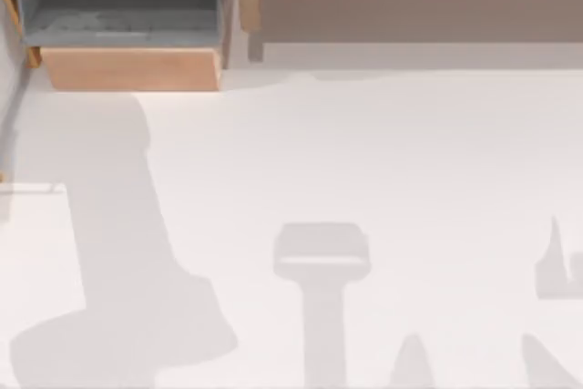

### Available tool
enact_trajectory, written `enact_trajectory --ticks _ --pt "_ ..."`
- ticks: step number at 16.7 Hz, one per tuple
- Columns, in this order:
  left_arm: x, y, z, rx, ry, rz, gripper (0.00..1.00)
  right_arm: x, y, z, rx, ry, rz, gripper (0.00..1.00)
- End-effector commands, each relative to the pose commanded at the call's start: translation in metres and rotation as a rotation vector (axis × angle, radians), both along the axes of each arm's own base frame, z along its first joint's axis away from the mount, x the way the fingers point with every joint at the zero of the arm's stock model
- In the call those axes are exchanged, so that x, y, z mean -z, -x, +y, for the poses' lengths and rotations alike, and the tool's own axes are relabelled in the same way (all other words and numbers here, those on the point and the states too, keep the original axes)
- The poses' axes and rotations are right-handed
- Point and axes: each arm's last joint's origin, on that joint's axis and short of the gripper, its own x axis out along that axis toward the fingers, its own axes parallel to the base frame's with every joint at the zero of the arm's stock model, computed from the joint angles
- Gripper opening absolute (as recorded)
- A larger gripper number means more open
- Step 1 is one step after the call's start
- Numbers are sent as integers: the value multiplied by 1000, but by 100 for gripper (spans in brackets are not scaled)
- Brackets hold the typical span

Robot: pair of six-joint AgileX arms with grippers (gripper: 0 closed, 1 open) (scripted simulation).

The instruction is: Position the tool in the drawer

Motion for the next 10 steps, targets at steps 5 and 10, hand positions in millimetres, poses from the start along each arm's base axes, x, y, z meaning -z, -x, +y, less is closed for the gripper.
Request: enact_trajectory --ticks 5,10 --pt "5 -3 -4 -152 -104 3 0 0 0 0 0 0 0 100" --pt "6 -3 -5 -135 -105 11 0 0 0 0 0 0 0 100"
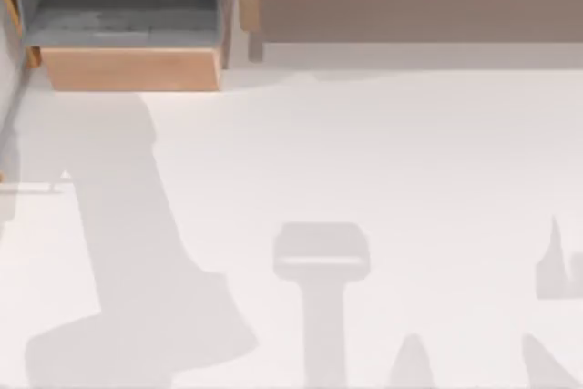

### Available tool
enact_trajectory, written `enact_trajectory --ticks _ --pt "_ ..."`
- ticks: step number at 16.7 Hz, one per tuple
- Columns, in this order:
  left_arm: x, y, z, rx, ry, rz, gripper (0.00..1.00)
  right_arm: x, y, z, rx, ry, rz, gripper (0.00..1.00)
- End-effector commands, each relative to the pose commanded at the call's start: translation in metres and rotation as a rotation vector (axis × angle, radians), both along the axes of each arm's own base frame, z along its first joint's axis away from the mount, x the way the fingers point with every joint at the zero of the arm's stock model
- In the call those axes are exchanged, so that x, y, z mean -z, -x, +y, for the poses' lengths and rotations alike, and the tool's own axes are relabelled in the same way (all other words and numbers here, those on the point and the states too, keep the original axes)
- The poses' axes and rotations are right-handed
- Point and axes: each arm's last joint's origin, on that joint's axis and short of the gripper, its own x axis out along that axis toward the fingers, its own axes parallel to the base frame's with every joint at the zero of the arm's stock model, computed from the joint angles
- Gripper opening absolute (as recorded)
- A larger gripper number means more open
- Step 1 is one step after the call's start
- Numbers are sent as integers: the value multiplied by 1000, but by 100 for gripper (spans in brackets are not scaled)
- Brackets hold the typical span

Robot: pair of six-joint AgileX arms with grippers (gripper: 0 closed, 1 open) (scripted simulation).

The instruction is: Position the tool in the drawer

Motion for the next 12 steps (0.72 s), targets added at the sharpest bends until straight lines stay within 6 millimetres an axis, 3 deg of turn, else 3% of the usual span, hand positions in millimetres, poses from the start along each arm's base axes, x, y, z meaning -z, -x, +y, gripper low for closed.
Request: enact_trajectory --ticks 7,12 --pt "0 2 6 204 141 -14 0 0 0 0 0 0 0 100" --pt "-1 2 6 226 161 -18 0 0 0 0 0 0 0 100"
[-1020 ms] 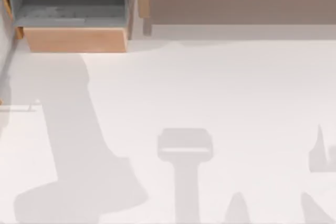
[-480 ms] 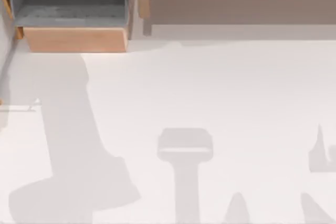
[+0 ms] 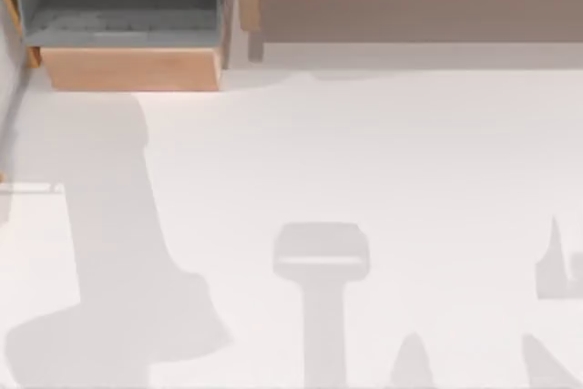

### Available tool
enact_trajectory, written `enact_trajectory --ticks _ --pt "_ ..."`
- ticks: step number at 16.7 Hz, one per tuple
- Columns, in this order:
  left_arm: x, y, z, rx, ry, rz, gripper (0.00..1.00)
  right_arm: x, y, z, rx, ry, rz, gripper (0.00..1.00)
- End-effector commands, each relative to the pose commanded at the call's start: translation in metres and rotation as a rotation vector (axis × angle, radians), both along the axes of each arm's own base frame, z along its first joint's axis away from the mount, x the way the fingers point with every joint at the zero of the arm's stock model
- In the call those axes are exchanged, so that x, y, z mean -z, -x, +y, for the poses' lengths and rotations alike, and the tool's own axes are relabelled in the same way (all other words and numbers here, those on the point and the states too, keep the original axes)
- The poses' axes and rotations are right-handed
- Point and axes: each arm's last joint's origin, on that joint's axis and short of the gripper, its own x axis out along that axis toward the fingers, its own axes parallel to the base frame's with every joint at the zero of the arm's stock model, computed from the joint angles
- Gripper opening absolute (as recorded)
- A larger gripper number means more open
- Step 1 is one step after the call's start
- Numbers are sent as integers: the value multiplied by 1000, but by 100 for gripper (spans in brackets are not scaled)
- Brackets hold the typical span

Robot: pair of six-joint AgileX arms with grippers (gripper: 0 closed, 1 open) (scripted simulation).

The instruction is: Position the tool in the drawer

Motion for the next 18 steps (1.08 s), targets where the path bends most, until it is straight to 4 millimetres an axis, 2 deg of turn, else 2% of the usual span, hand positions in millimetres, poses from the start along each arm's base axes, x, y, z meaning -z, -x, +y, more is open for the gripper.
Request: enact_trajectory --ticks 1,14,18 --pt "0 0 0 0 0 0 0 0 0 0 0 0 0 100" --pt "0 0 0 0 0 0 98 0 0 0 0 0 0 100" --pt "0 0 0 0 0 0 100 0 0 0 0 0 0 100"
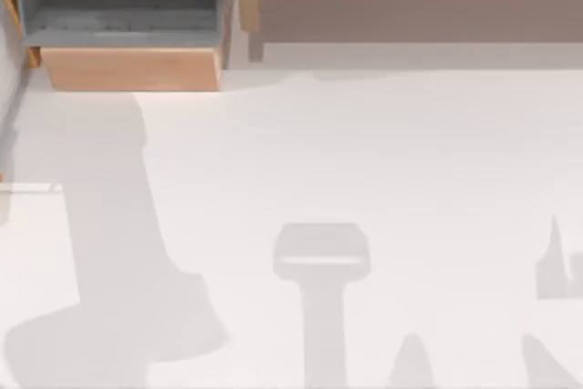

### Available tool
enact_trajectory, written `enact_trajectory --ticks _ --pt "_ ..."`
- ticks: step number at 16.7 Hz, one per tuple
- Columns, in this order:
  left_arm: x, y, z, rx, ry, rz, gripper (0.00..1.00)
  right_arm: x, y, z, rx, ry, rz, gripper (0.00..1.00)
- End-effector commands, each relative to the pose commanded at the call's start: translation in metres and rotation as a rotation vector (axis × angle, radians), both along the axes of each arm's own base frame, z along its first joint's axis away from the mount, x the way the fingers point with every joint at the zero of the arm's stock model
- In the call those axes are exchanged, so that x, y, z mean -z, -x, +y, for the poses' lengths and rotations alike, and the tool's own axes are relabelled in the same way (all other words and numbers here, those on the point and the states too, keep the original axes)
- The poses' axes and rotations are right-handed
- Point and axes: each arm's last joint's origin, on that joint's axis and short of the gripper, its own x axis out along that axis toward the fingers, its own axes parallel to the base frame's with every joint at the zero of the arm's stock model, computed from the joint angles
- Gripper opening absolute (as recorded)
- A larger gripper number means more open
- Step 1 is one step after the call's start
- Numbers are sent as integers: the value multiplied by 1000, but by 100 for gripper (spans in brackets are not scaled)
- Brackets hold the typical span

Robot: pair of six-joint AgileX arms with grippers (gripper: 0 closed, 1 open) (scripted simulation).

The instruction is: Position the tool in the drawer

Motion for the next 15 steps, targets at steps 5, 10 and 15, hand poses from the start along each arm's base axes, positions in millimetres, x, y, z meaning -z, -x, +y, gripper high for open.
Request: enact_trajectory --ticks 5,10,15 --pt "0 -1 -2 3 0 0 100 0 0 0 0 0 0 100" --pt "-3 1 2 -38 8 -13 100 0 0 0 0 0 0 100" --pt "-13 5 9 -164 44 -98 100 0 0 0 0 0 0 100"
